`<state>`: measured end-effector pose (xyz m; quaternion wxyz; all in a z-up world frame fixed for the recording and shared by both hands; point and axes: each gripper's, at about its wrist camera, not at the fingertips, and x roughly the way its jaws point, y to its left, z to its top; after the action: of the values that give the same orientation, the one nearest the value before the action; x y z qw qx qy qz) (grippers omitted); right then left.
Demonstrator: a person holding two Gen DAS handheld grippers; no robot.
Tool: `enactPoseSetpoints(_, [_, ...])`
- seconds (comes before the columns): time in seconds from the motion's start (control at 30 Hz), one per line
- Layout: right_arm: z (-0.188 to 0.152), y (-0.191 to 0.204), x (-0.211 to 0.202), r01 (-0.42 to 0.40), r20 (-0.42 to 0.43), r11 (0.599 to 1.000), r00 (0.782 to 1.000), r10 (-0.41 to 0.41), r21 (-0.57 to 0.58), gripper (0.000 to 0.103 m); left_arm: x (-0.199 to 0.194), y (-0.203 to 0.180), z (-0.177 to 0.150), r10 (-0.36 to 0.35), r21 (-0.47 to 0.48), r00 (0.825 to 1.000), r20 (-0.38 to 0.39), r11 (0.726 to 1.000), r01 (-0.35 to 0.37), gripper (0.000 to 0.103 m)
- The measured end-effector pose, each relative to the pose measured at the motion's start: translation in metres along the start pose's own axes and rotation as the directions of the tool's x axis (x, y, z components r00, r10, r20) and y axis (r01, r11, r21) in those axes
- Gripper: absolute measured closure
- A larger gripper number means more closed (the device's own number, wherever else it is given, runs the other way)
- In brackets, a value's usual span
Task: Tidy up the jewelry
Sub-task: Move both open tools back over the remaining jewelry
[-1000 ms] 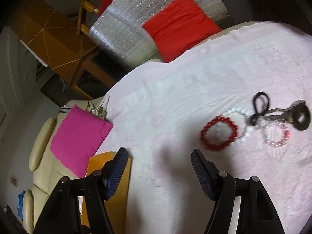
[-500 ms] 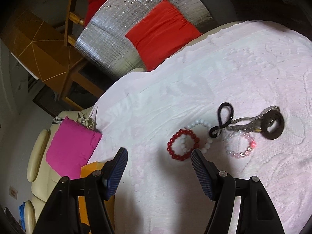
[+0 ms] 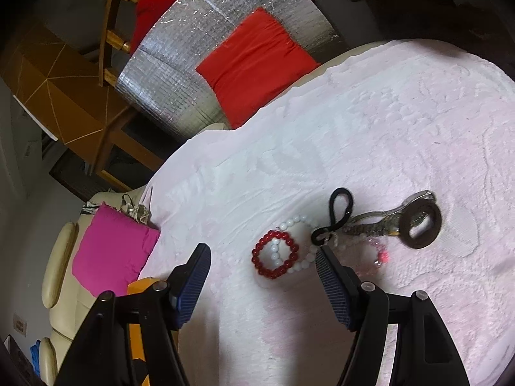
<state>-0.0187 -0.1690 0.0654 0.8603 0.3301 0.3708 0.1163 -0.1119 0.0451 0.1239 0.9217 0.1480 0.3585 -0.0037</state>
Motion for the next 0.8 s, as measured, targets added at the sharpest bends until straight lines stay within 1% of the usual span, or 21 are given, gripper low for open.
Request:
enactPoseSetpoints(0.2, [0.014,-0.020,-0.015,0.007,0.029,1.000,1.000,-0.007,0.021,0.031,0.013,-0.013,0.003,-0.031,0.007,0.999,-0.017,1.000,0.031,0.035])
enactPoseSetpoints(0.27, [0.024,-0.035,-0.024,0.003,0.044,0.999,0.999,-0.005,0.038,0.031,0.018,-0.017,0.002,-0.042,0.006,0.999,-0.027,0.999,0.042,0.035])
enactPoseSetpoints(0.37, [0.037,-0.060,-0.036,-0.004,0.061,0.997,0.998,0.000,0.078,0.035,0.027,-0.024,-0.001,-0.073,-0.001,0.996,-0.050,0.997,0.073,0.035])
enactPoseSetpoints(0.4, [0.043,-0.075,-0.041,-0.013,0.065,0.993,0.998,0.005,0.115,0.039,0.031,-0.028,-0.002,-0.090,-0.002,0.994,-0.060,0.996,0.090,0.035])
enactPoseSetpoints(0.47, [0.048,-0.093,-0.044,-0.027,0.064,0.984,0.998,0.016,0.176,0.044,0.038,-0.034,-0.002,-0.114,0.000,0.991,-0.071,0.993,0.114,0.035])
enactPoseSetpoints(0.53, [0.052,-0.113,-0.046,-0.037,0.054,0.968,0.998,0.024,0.247,0.045,0.047,-0.041,0.002,-0.151,-0.002,0.985,-0.083,0.988,0.151,0.035])
enactPoseSetpoints(0.6, [0.054,-0.129,-0.047,-0.026,0.038,0.953,0.999,0.015,0.301,0.045,0.054,-0.048,0.010,-0.198,-0.016,0.977,-0.080,0.980,0.197,0.035])
enactPoseSetpoints(0.67, [0.054,-0.139,-0.046,-0.015,0.025,0.941,1.000,0.007,0.338,0.045,0.060,-0.056,0.017,-0.231,-0.015,0.970,-0.070,0.973,0.230,0.035])
enactPoseSetpoints(0.8, [0.052,-0.150,-0.038,0.026,-0.026,0.918,1.000,-0.018,0.396,0.045,0.080,-0.074,0.036,-0.312,0.004,0.948,-0.066,0.950,0.313,0.035])
